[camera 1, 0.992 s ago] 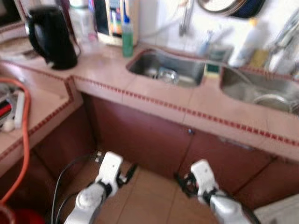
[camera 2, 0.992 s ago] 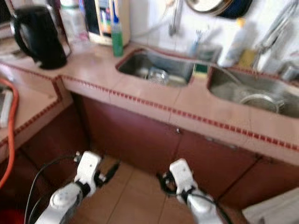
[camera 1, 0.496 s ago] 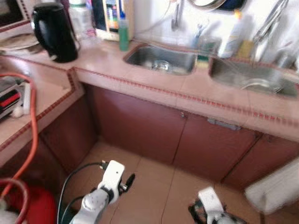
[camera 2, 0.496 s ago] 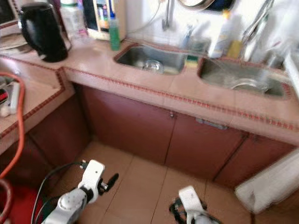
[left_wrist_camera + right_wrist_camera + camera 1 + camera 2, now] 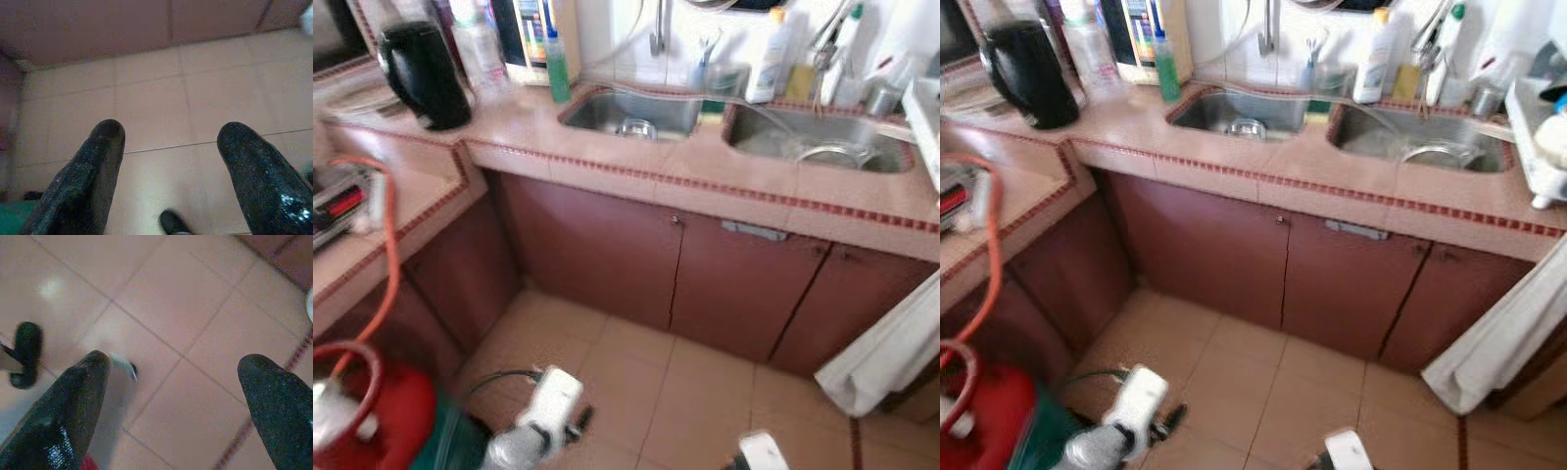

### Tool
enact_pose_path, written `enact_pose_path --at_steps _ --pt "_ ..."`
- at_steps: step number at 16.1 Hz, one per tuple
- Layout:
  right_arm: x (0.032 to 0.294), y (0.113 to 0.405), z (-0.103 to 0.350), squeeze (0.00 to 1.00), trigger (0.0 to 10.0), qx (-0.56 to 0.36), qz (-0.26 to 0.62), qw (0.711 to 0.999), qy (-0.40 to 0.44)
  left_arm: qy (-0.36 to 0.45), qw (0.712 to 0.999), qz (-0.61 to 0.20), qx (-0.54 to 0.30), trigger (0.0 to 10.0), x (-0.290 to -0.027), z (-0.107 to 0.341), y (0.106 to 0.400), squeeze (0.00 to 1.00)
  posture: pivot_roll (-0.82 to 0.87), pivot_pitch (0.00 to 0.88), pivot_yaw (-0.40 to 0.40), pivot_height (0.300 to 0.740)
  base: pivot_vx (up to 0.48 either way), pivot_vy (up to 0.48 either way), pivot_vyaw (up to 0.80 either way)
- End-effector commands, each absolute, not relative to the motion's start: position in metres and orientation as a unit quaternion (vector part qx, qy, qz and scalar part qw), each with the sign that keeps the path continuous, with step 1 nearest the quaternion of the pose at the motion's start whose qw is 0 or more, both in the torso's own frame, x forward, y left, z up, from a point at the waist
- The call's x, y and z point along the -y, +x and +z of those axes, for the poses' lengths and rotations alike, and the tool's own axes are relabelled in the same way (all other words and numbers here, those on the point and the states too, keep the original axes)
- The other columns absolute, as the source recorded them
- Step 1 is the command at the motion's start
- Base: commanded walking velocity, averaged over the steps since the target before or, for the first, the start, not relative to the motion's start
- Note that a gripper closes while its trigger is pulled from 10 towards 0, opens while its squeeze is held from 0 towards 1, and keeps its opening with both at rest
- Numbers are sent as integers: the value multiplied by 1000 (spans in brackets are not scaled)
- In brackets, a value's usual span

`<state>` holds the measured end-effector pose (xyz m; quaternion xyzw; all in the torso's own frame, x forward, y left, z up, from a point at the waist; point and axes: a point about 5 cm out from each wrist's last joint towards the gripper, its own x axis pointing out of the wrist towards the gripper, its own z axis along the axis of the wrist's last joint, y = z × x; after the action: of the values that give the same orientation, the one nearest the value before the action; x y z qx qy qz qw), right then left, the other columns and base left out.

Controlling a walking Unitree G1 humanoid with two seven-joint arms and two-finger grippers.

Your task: Kitchen organization

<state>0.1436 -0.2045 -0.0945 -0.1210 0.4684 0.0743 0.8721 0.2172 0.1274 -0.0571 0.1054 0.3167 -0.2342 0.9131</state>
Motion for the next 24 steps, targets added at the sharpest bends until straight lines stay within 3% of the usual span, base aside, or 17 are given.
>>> enact_pose_path --at_steps 1,10,18,24 --pt "202 145 -95 0 10000 -469 71 873 -118 118 913 -222 -320 10000 -138 -57 219 0 -82 0 26 740 0 0 0" --pt "204 126 -102 0 10000 -505 58 855 -109 177 846 -198 -463 10000 -165 -95 156 0 -89 0 40 740 0 0 0" --pt "202 124 -103 0 10000 -510 71 850 -114 196 838 -204 -467 10000 -165 -98 150 0 -69 0 17 740 0 0 0" --pt "202 127 -102 0 10000 -508 75 850 -117 197 831 -204 -478 10000 -164 -100 144 0 -71 0 11 740 0 -453 0"
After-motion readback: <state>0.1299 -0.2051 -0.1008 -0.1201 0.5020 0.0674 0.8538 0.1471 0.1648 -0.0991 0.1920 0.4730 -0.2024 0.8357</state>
